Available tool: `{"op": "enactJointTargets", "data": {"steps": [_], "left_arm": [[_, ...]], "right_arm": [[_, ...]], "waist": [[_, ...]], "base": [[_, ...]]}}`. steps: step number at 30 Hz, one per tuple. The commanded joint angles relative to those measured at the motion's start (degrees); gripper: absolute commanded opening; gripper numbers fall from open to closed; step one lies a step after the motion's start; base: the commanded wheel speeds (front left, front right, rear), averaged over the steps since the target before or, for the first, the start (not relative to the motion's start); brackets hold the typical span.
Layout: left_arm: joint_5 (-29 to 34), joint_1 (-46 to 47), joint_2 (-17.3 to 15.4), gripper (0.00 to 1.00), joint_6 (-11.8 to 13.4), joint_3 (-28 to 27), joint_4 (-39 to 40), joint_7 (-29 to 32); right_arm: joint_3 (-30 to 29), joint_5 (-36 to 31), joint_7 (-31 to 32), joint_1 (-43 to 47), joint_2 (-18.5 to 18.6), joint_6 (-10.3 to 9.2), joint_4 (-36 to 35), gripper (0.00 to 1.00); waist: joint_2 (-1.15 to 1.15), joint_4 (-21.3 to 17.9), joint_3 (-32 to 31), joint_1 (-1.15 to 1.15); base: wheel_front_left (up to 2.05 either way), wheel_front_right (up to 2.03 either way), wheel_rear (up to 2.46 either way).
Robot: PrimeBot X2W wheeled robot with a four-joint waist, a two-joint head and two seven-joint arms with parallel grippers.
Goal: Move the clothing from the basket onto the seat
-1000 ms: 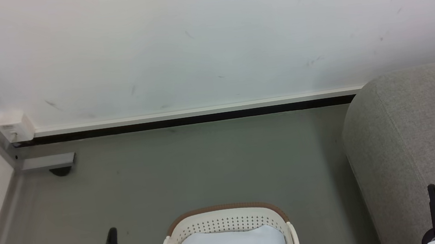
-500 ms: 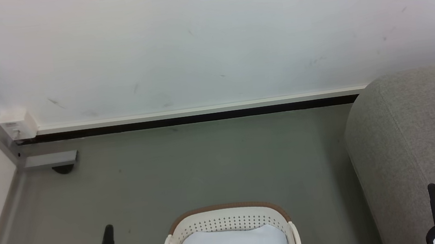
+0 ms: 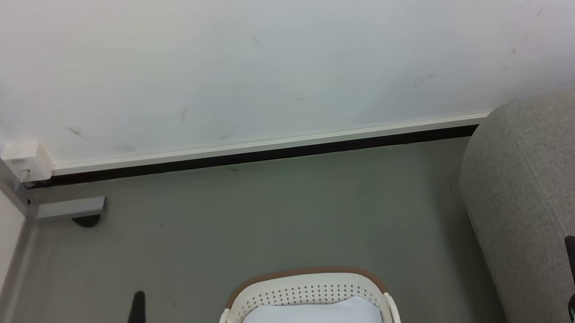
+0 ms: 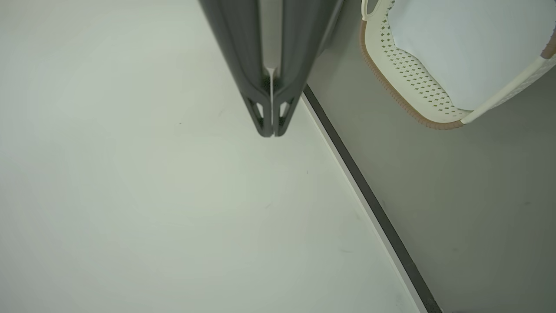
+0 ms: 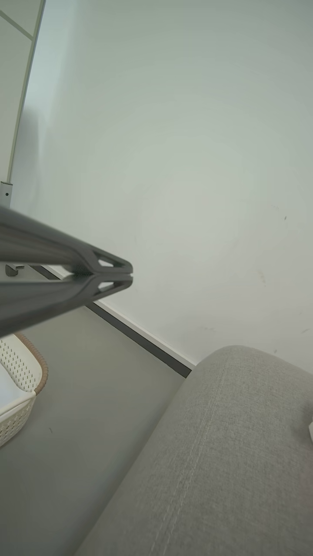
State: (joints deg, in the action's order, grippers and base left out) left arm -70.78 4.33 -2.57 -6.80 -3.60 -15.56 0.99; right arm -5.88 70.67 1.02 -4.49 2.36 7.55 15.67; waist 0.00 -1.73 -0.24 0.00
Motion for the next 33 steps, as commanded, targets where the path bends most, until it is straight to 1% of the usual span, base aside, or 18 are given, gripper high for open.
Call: {"op": "enactJointTargets", "data": {"steps": [1,21,33], "left_arm": [[-1.91,1.04,-0.40,0.00,-0.35,-0.47,0.65,0.45],[-11.66,1.55,-0.45,0.00,-0.60,-1.75,1.08,3.07],[-16.16,1.85,-0.48,0.00,-0.74,-2.43,1.32,4.22]], "right_arm": [[-0.20,1.52,0.39,-0.94,0.68,-0.07,-0.70,0.00],[-0.49,11.41,2.98,-1.54,0.73,-0.09,-1.22,0.00],[-0.62,16.10,4.17,-1.63,0.74,-0.10,-1.53,0.00]], "waist": [[0.00,0.06,0.01,0.00],[0.00,0.78,0.19,0.00],[0.00,1.18,0.29,0.00]], "base": [[0.00,0.00,0.00],[0.00,0.00,0.00],[0.00,0.00,0.00]]}}
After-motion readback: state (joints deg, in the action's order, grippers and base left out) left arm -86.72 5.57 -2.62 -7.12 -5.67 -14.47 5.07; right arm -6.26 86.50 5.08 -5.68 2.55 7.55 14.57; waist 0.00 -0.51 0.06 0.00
